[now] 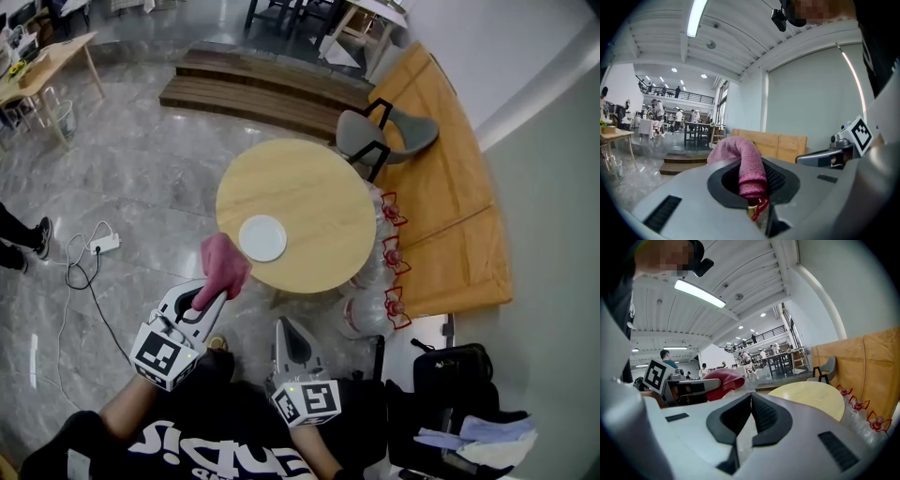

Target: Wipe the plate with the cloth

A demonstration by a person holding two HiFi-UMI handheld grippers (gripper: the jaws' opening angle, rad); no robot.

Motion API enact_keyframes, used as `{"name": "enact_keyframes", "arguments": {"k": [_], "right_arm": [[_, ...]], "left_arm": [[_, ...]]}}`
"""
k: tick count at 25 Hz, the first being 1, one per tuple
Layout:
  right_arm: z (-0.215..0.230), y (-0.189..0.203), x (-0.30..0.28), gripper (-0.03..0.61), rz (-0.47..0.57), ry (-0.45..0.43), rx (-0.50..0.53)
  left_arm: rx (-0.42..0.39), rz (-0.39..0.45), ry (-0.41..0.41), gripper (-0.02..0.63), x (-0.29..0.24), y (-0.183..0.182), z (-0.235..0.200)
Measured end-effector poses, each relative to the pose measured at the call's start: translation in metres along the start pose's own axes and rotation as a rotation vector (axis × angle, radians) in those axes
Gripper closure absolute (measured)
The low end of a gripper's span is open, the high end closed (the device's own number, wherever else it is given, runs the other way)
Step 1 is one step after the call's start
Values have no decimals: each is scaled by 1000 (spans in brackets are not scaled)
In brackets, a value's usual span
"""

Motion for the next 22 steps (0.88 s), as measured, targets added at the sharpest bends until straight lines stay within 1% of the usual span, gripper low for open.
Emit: {"name": "enact_keyframes", "arguments": {"k": [6,10,15,22], "right_arm": [[0,-9,-26,557,9,16,5],[5,-12,-37,557,13,23,4],[12,-15,-51,557,12,25,1],[31,-17,-65,557,-4,22,-23]], "left_arm": [[-5,-1,18,561,-16,-10,-21],[-5,-2,41,561,-25,-4,-29],[4,-6,51,561,-37,-7,-36],[-2,-36,44,561,-59,-7,-43]]}}
Point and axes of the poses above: the fingertips, and each gripper's own axes: x backward along the fingers, z to its right, y out of its underside, the point moved 7 cm from there along x, backward along the fingers, and after that the axes turned 3 degrees about z, right-handed, at the moved point
